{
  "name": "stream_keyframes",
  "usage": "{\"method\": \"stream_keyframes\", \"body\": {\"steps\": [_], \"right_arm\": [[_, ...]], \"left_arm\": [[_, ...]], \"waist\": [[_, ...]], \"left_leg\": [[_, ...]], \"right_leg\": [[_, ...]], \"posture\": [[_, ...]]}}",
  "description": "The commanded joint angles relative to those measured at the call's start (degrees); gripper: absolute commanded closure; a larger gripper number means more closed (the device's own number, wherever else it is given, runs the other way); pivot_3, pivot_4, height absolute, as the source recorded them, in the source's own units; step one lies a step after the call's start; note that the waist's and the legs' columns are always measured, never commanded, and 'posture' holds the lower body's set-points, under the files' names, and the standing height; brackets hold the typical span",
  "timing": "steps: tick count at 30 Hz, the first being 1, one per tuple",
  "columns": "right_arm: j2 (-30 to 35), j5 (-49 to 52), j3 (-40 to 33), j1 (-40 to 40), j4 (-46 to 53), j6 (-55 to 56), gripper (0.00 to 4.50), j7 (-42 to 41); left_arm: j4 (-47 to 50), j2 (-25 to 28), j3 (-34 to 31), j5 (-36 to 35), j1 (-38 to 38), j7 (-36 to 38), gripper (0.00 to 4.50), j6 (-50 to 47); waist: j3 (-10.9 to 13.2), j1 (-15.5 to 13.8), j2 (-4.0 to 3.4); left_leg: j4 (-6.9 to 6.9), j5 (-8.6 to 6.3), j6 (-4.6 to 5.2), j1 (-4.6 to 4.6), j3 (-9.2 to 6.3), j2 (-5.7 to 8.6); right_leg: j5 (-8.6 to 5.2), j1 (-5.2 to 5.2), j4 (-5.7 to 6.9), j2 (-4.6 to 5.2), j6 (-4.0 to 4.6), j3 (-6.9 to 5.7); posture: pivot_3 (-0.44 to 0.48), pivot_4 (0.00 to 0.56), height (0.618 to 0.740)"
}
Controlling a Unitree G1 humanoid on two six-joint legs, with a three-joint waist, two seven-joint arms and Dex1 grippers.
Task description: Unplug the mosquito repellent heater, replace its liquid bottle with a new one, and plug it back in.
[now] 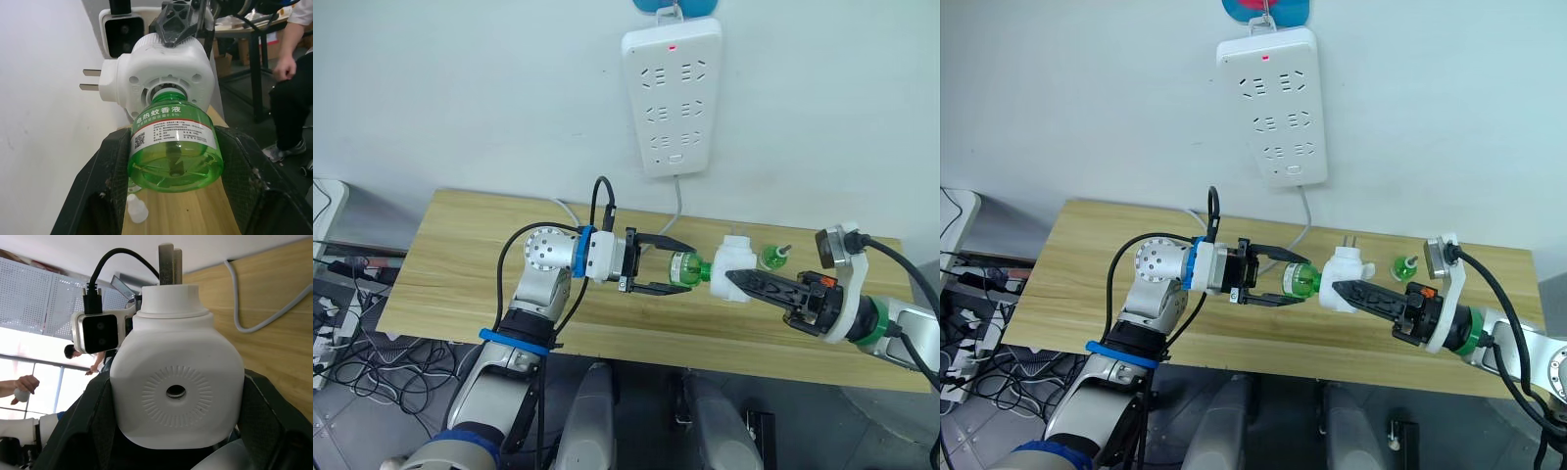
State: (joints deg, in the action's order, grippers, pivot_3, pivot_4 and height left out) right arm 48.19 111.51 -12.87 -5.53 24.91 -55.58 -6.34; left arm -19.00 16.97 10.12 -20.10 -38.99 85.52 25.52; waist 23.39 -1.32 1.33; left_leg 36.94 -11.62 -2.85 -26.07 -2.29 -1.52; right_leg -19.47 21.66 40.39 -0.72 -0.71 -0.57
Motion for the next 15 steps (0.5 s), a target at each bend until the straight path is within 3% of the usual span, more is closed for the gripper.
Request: {"method": "stream_keyframes", "body": {"steps": [1, 11, 15], "right_arm": [[-1.28, 1.49, 1.44, -0.91, 3.97, 2.03, 1.52, 1.73], [0.75, 1.49, 4.00, -0.84, 7.00, 4.48, 1.52, 3.87], [0.76, 1.49, 4.65, -1.51, 8.07, 5.46, 1.52, 3.54]], "left_arm": [[2.06, -1.70, 2.15, -0.15, -0.48, 0.02, 2.25, 0.54], [2.86, -2.01, 2.42, -0.65, -0.51, 1.22, 2.25, -0.56], [4.90, -1.88, 2.24, -2.38, 0.23, -0.38, 2.25, -7.98]], "waist": [[0.00, 0.00, 0.00], [0.00, 0.01, 0.00], [0.00, 0.02, 0.00]], "left_leg": [[0.00, 0.00, 0.00, 0.00, 0.00, 0.00], [0.00, 0.00, -0.01, -0.01, -0.03, -0.02], [0.00, 0.00, -0.01, -0.01, -0.02, -0.02]], "right_leg": [[0.00, 0.00, 0.00, 0.00, 0.00, 0.00], [0.00, 0.01, 0.00, 0.00, 0.00, -0.01], [0.00, 0.01, 0.00, 0.00, 0.00, -0.02]], "posture": [[0.046, 0.403, 0.740], [0.042, 0.393, 0.740], [0.040, 0.390, 0.740]]}}
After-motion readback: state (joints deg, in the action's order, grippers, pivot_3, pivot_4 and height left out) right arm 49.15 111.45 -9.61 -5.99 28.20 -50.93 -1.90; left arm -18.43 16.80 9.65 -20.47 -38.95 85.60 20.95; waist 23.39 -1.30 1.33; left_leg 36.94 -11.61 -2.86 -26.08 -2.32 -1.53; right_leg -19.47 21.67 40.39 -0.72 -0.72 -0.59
